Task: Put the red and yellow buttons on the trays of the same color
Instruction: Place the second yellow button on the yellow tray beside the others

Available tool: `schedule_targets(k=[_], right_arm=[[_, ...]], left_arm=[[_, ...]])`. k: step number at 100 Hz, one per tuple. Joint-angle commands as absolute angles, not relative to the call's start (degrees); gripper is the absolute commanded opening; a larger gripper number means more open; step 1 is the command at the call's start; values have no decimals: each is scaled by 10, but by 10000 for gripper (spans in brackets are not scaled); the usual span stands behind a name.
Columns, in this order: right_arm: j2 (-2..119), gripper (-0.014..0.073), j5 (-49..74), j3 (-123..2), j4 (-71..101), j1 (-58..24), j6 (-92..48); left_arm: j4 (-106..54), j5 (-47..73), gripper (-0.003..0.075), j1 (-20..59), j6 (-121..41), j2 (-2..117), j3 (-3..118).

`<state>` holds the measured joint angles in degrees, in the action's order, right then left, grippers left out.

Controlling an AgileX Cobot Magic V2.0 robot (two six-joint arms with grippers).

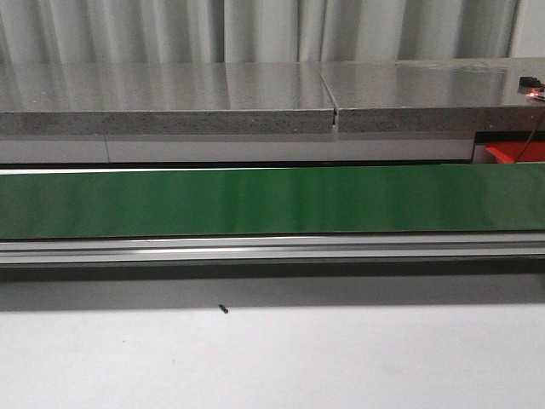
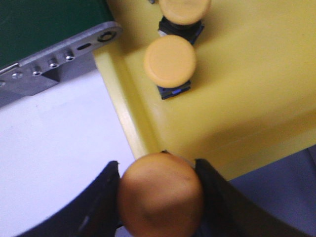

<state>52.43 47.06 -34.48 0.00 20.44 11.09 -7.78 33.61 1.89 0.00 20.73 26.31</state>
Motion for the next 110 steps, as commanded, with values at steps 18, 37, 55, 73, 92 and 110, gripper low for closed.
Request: schedule_targets(k=[18,37,55,73,92,110], right_arm=[[517,87,361,-309,0,259,133],[534,87,328,-296,5,279,137],[571,87,301,-296,13,279,137],[613,87,279,-296,13,279,137],[647,87,244,-296,14,279,137],[675,87,230,-296,22,279,137]], left_arm=[[-82,297,-20,19,6,211,279],[-82,297,-20,19,6,211,279],[-82,297,-20,19,6,211,279],[-82,297,-20,19,6,211,279],[-82,297,-20,19,6,211,279],[-82,297,-20,19,6,211,279]])
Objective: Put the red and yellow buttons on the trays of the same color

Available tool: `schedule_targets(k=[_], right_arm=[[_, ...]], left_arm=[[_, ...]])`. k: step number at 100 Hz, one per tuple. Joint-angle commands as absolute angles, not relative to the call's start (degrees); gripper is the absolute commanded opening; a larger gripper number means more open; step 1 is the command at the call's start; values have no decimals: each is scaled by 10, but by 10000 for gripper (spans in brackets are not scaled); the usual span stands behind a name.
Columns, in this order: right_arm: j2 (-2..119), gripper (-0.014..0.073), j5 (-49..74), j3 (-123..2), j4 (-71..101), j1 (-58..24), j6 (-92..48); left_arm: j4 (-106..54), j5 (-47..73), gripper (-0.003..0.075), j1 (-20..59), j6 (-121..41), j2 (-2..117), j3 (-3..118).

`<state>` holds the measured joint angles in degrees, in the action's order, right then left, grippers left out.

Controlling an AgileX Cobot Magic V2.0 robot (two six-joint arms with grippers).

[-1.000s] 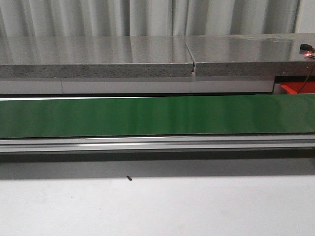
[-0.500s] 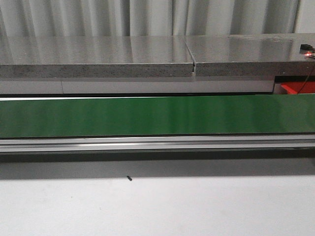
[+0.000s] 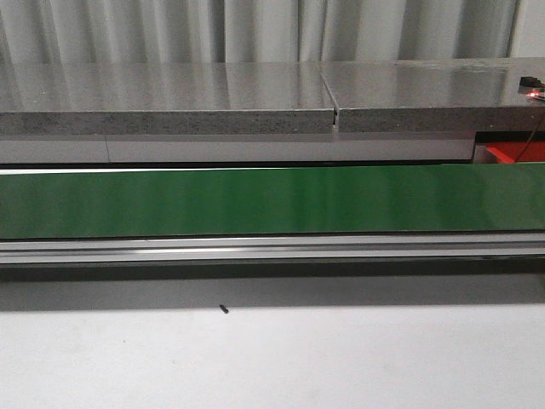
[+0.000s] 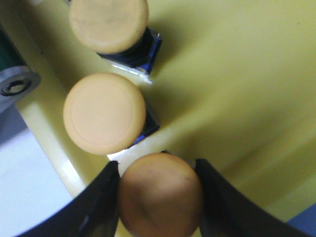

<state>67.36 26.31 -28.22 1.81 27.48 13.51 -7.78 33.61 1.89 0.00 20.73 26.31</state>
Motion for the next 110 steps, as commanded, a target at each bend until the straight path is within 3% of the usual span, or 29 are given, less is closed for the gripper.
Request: schedule_targets(k=[1,10,17,31,42,110], right_arm=[[676,87,229,-296,22,279,137],[680,93,229,-296,22,279,137],[680,147,229,-296,22,279,137],[680,460,231,-296,22,279,137],[679,602,238,-299,22,279,137],[553,606,358,-360,-40,267,123]], left_arm=[[-82,297,-20,19,6,211,279],[-82,297,-20,19,6,211,279],[-82,297,-20,19,6,211,279],[-82,297,-20,19,6,211,279],[-82,297,-20,19,6,211,279],[-82,297,-20,19,6,211,279]])
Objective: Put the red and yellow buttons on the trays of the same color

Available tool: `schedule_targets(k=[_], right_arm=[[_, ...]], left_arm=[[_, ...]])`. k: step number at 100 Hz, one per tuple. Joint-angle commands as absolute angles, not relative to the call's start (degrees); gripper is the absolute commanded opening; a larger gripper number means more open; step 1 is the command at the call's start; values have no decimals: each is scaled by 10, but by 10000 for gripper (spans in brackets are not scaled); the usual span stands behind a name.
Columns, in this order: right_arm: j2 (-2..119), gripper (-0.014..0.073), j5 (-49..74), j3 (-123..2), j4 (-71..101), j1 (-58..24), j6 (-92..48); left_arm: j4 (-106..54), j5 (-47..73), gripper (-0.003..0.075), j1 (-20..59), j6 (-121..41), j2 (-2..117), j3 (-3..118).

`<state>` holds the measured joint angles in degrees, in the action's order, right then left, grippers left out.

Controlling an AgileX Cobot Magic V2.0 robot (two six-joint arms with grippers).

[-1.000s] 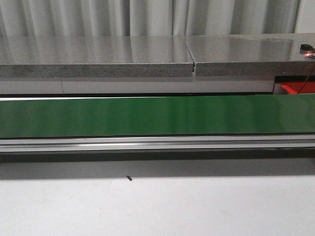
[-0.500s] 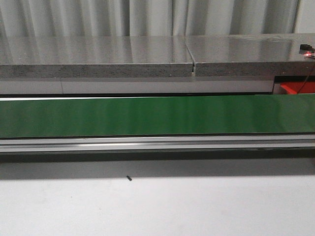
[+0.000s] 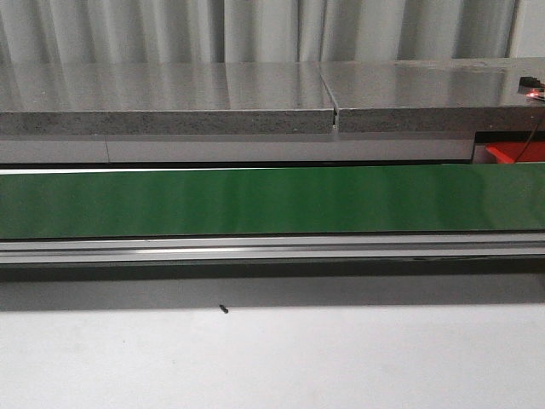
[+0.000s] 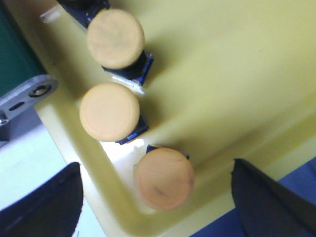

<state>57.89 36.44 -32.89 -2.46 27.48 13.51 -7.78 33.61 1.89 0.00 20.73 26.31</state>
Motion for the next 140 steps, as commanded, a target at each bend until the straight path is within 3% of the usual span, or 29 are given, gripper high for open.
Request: schedule_targets(k=[1,8,15,30,35,77,140], right_arm=[[551,604,359,-361,-40,265,122],[539,541,368,-374,-40,243,102],[532,408,376,-387,-40,215,84],[522,-6,385,-412,-40,160,78],[519,-98,383,-417,-40,145,78],[480,-91,381,-418,-8,10,20],[248,-91,386,-324,17,8,-35]], left_arm=[[-82,297,-20,19,6,211,279],[-82,297,-20,19,6,211,279],[-82,297,-20,19,6,211,279],[-82,297,-20,19,6,211,279],[-82,297,-20,19,6,211,279],[-82,297,-20,19,6,211,279],[-82,297,-20,19,6,211,279]])
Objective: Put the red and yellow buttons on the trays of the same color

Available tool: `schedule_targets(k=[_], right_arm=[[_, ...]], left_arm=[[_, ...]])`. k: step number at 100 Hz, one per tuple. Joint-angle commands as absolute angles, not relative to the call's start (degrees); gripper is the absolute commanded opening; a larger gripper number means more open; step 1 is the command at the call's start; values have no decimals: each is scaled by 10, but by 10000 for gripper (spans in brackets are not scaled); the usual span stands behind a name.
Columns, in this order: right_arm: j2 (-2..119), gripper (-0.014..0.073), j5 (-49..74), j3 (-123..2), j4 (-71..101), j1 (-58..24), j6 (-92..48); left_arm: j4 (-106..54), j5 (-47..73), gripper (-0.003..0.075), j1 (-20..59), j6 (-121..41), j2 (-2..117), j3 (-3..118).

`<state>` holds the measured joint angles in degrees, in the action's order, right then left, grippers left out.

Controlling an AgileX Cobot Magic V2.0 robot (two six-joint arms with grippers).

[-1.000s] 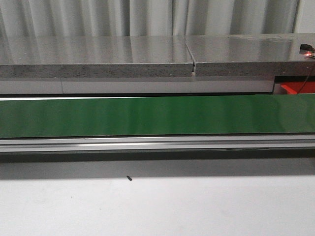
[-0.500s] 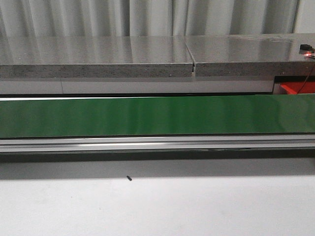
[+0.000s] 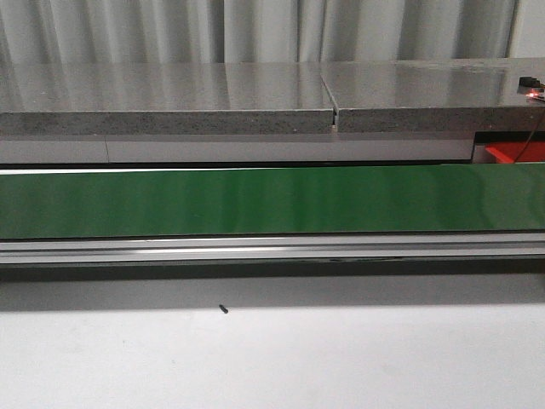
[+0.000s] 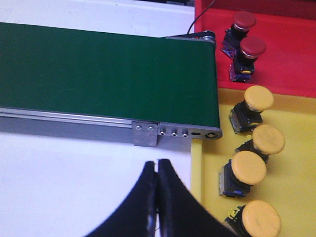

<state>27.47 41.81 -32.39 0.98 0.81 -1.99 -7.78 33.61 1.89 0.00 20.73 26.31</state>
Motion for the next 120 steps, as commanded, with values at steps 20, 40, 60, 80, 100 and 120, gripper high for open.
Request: schedule_targets(k=[20,40,60,80,100,120], right_arm=[[226,-91,393,-311,18,8,-35],[226,-91,392,-311,20,8,-35],[226,-91,393,-311,20,8,-35],[226,-91,393,-311,20,8,-35],[226,-91,393,-311,20,8,-35],[226,-91,393,-311,20,8,-35]], left_arm=[[-82,297,-20,19,6,211,279],[-82,297,-20,19,6,211,279],[-82,297,-20,19,6,211,279],[-82,297,-20,19,6,211,279],[-82,297,-20,19,6,211,279],[-85,297,-20,19,6,211,279]])
